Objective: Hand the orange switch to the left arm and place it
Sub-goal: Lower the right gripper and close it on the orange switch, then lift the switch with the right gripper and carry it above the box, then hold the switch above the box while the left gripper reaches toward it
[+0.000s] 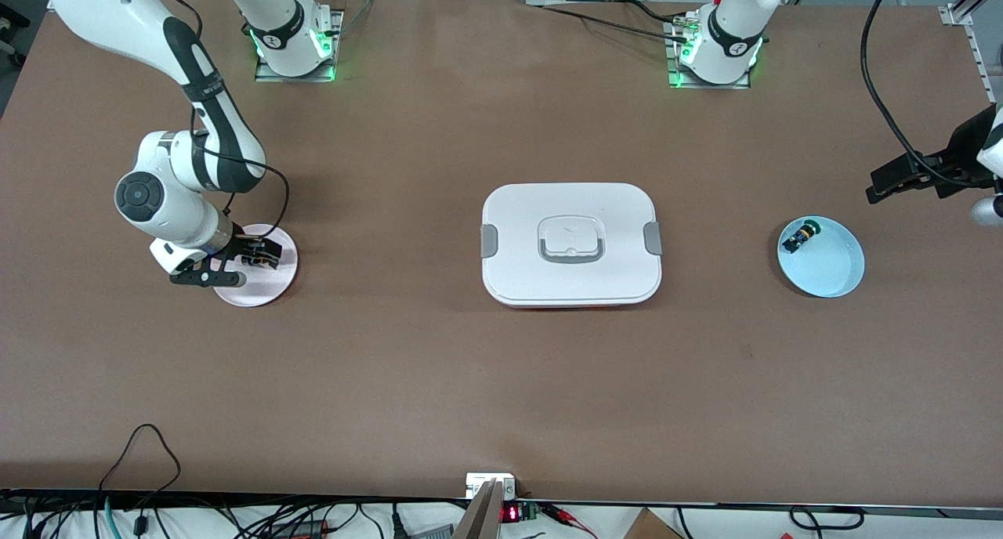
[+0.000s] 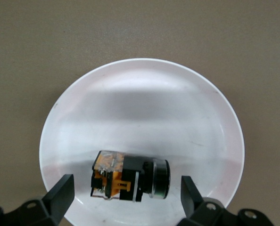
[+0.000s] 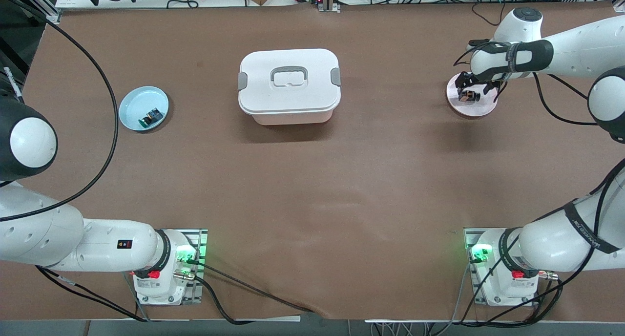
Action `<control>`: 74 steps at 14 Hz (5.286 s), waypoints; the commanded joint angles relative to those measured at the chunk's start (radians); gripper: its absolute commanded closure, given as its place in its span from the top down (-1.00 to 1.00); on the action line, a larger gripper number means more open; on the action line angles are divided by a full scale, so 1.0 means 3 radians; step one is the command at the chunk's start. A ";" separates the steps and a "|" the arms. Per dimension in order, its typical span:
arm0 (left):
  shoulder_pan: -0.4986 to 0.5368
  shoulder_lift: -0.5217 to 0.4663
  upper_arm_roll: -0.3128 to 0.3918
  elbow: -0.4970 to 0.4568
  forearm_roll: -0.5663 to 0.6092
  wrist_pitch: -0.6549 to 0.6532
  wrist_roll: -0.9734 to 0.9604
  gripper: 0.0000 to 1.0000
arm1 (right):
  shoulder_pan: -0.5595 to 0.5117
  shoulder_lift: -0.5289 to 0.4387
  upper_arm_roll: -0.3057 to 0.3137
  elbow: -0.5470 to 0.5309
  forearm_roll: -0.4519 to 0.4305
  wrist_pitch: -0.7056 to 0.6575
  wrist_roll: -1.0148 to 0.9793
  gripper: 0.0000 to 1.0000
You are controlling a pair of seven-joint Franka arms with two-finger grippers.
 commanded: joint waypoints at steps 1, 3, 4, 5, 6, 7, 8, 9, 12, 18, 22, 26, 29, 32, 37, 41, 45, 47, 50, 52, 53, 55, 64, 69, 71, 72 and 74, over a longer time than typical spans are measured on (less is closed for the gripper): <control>0.0017 0.0041 0.0004 0.0100 -0.0035 -0.0047 0.0095 1.00 | -0.0010 0.0021 0.0002 -0.0023 0.0037 0.0107 0.0023 1.00; 0.0023 0.0041 0.0004 0.0100 -0.0035 -0.0047 0.0095 1.00 | 0.0001 0.0051 0.0002 -0.0023 0.0037 0.0128 0.0023 1.00; 0.0023 0.0041 0.0004 0.0095 -0.0035 -0.0047 0.0090 1.00 | 0.0001 0.0062 0.0002 -0.0023 0.0037 0.0138 0.0028 1.00; 0.0023 0.0041 0.0004 0.0095 -0.0035 -0.0047 0.0095 1.00 | 0.0001 0.0072 0.0002 -0.0023 0.0037 0.0158 0.0033 1.00; 0.0017 0.0041 0.0004 0.0095 -0.0035 -0.0047 0.0095 1.00 | -0.0004 0.0077 0.0002 -0.0023 0.0037 0.0204 0.0033 1.00; 0.0022 0.0041 0.0004 0.0095 -0.0035 -0.0047 0.0095 1.00 | 0.0001 0.0097 0.0002 -0.0023 0.0037 0.0220 0.0033 1.00; 0.0023 0.0041 0.0004 0.0100 -0.0035 -0.0047 0.0095 1.00 | 0.0001 0.0103 0.0002 -0.0028 0.0037 0.0230 0.0033 1.00; 0.0023 0.0041 0.0004 0.0100 -0.0030 -0.0047 0.0095 1.00 | -0.0004 0.0113 0.0002 -0.0048 0.0037 0.0286 0.0033 1.00; 0.0023 0.0041 0.0004 0.0095 -0.0035 -0.0047 0.0095 1.00 | 0.0001 0.0133 0.0002 -0.0309 0.0037 0.0818 0.0033 1.00; 0.0023 0.0041 0.0004 0.0095 -0.0035 -0.0047 0.0095 1.00 | -0.0015 0.0103 0.0002 -0.0274 0.0037 0.0676 0.0003 1.00; 0.0028 0.0041 0.0004 0.0095 -0.0040 -0.0042 0.0095 1.00 | -0.0015 0.0098 0.0002 -0.0217 0.0037 0.0542 0.0018 0.93; 0.0028 0.0041 0.0004 0.0095 -0.0040 -0.0042 0.0095 1.00 | -0.0010 0.0098 -0.0003 -0.0202 0.0037 0.0502 -0.0013 -0.15; 0.0028 0.0041 0.0004 0.0095 -0.0040 -0.0042 0.0095 1.00 | -0.0010 0.0062 0.0002 -0.0146 0.0037 0.0334 0.0003 -0.51; 0.0028 0.0041 0.0004 0.0095 -0.0040 -0.0042 0.0095 1.00 | -0.0004 0.0021 0.0002 0.0257 0.0184 -0.0478 0.0018 -0.53; 0.0038 0.0041 0.0009 0.0100 -0.0035 -0.0036 0.0095 1.00 | 0.0077 -0.0244 0.0032 0.0809 0.0247 -0.1527 -0.0033 -0.53; 0.0033 0.0041 0.0004 0.0100 -0.0055 -0.0036 0.0090 1.00 | 0.0088 -0.0530 0.0262 0.1106 0.0272 -0.1988 -0.0033 -0.52; 0.0022 0.0035 0.0004 0.0105 -0.0050 -0.0041 0.0074 1.00 | 0.0088 -0.0680 0.0716 0.1571 0.0645 -0.2255 -0.0237 -0.54; 0.0053 0.0025 0.0009 0.0100 -0.0055 -0.0042 0.0090 1.00 | 0.0088 -0.0685 0.0921 0.1699 0.0976 -0.2224 -0.0253 -0.59; 0.0033 0.0020 -0.0006 0.0105 -0.0101 -0.0042 0.0085 1.00 | 0.0093 -0.0731 0.1096 0.1873 0.1472 -0.2199 -0.0818 -0.65; 0.0038 -0.0025 0.0004 0.0105 -0.0198 -0.0047 0.0090 1.00 | 0.0143 -0.0726 0.1162 0.1951 0.1794 -0.1980 -0.1294 -0.65; 0.0038 -0.0031 -0.0006 0.0105 -0.0234 -0.0057 0.0090 1.00 | 0.0205 -0.0726 0.1173 0.1946 0.1917 -0.1771 -0.1524 -0.65; 0.0058 -0.0036 -0.0011 0.0100 -0.0336 -0.0133 0.0095 1.00 | 0.0348 -0.0710 0.1178 0.1940 0.2198 -0.1459 -0.2086 -0.71; 0.0508 0.0322 -0.0011 -0.0144 -0.2547 -0.0798 0.0126 1.00 | 0.0783 -0.0501 0.1178 0.1940 0.3824 -0.0951 -0.4121 -0.79; 0.0493 0.0363 -0.0011 -0.1038 -0.4183 -0.0717 0.0369 1.00 | 0.0905 -0.0220 0.1173 0.1946 0.4719 -0.0951 -0.5497 -0.79; 0.0442 0.0347 -0.0082 -0.1265 -0.4564 -0.0488 0.0804 1.00 | 0.0997 -0.0077 0.1173 0.2083 0.4990 -0.0946 -0.5759 -0.79; 0.0411 0.0347 -0.0174 -0.1281 -0.4656 -0.0385 0.0953 1.00 | 0.1043 -0.0031 0.1163 0.2144 0.5083 -0.0946 -0.5800 -0.79; 0.0406 0.0332 -0.0424 -0.1286 -0.4846 -0.0115 0.1015 1.00 | 0.1085 0.0077 0.1158 0.2303 0.5135 -0.0915 -0.5801 -0.79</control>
